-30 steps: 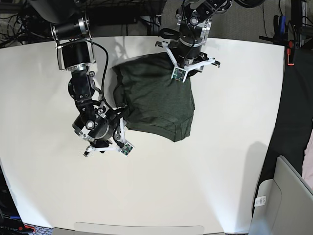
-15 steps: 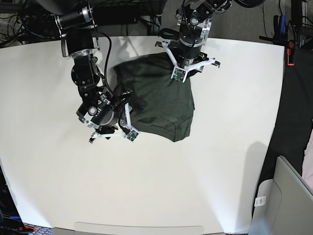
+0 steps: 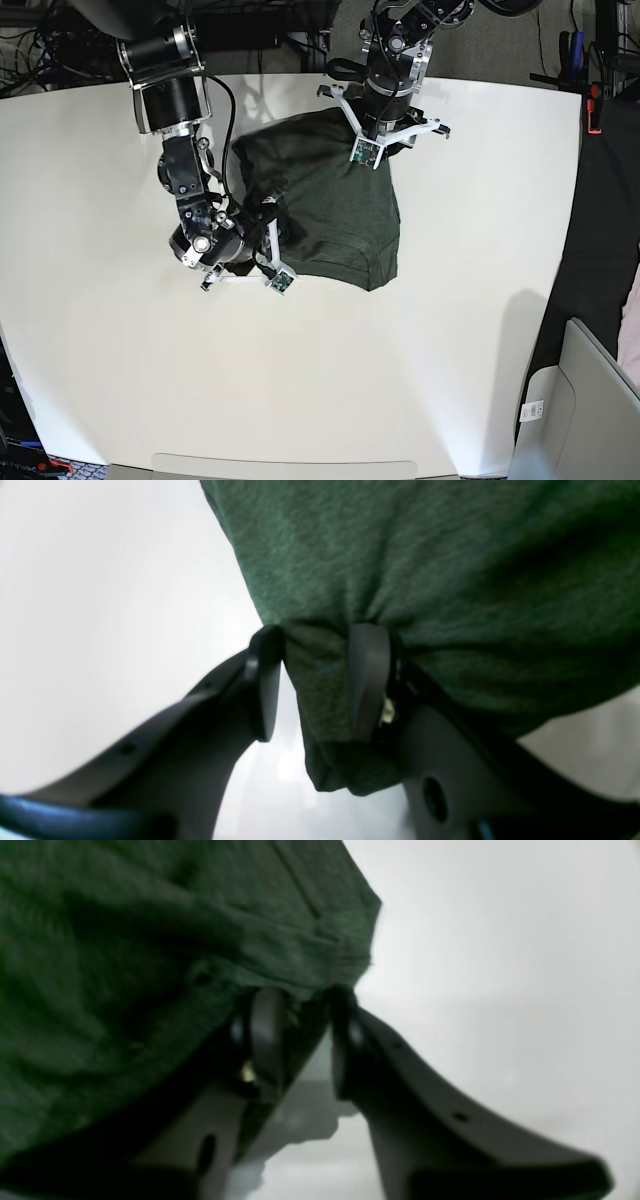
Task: Fold the T-shirt properly
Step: 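Fold the held edge inward toward the left gripper with the right gripper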
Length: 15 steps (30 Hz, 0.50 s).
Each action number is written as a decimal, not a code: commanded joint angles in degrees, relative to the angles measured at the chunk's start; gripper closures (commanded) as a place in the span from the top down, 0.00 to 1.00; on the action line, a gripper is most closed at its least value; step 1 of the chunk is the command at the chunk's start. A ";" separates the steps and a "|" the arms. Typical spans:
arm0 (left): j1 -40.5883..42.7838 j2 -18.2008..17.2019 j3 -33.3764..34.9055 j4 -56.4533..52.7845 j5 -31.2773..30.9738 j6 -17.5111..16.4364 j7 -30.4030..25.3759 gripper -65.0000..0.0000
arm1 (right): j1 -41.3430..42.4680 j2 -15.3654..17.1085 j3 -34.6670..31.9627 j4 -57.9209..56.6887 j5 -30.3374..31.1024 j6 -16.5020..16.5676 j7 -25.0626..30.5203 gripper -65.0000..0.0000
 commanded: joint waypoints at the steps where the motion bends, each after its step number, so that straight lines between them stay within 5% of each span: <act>1: 0.06 -0.06 -0.02 0.54 -0.02 0.14 0.97 0.31 | 1.58 -0.07 0.13 -1.11 -0.35 0.12 0.26 0.15; 6: 0.24 -0.24 0.07 0.54 0.07 0.14 0.97 0.31 | 5.71 -1.03 0.31 -5.33 -0.35 0.12 0.79 0.02; 15: 0.50 -0.24 0.15 0.54 -0.02 0.14 0.97 0.31 | 8.35 -1.12 0.31 -5.33 -0.44 0.12 5.36 0.02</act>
